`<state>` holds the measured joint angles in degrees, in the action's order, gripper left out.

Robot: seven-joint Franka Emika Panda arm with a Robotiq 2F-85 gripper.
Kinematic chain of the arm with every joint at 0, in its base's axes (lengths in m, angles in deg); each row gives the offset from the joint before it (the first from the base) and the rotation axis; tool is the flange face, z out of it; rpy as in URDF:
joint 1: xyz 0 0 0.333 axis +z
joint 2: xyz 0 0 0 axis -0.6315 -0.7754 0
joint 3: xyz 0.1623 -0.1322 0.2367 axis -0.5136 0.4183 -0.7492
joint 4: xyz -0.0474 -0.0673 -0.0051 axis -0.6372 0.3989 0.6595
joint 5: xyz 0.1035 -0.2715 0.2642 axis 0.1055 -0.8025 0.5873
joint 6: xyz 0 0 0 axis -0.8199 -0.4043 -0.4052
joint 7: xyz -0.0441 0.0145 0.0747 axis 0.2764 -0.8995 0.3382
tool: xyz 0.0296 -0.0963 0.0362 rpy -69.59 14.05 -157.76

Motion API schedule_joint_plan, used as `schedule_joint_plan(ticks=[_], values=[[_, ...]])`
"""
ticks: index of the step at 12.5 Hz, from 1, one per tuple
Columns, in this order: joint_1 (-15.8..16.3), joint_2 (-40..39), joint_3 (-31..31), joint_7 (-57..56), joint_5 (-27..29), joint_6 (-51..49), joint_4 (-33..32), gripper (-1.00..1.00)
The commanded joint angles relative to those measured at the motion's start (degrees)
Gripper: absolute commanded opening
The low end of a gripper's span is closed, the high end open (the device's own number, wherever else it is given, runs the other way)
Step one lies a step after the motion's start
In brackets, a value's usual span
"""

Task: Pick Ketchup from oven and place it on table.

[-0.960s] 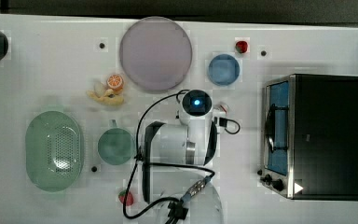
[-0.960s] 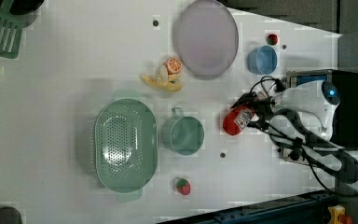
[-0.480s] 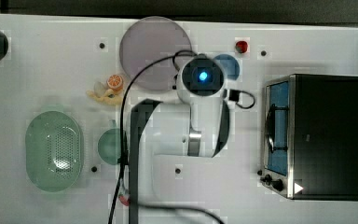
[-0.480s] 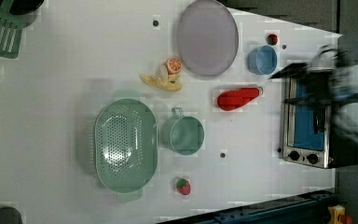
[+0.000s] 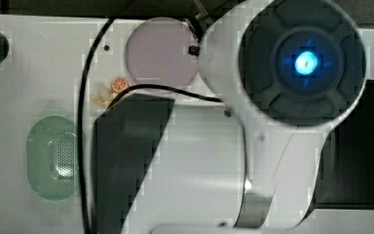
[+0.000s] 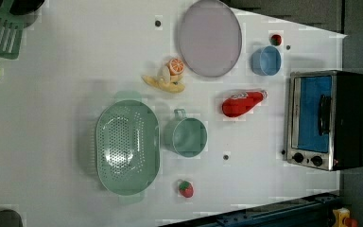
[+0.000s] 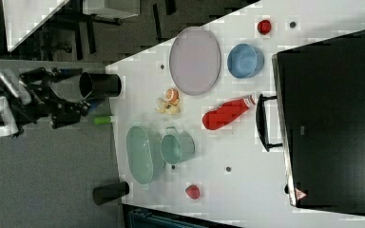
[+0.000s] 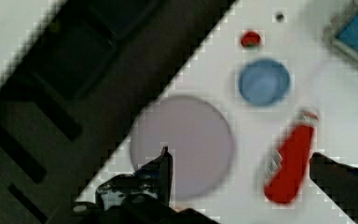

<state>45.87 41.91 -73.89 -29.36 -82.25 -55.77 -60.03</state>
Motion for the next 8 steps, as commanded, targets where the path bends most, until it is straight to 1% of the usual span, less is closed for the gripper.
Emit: schedule_joint_plan(ticks=[1,8], values=[[0.3,-4.0,-0.4,2.0,-1.7,-12.3,2.0,1.0],[0.3,-4.3,-0.6,2.0,-1.7,-13.3,2.0,1.0]])
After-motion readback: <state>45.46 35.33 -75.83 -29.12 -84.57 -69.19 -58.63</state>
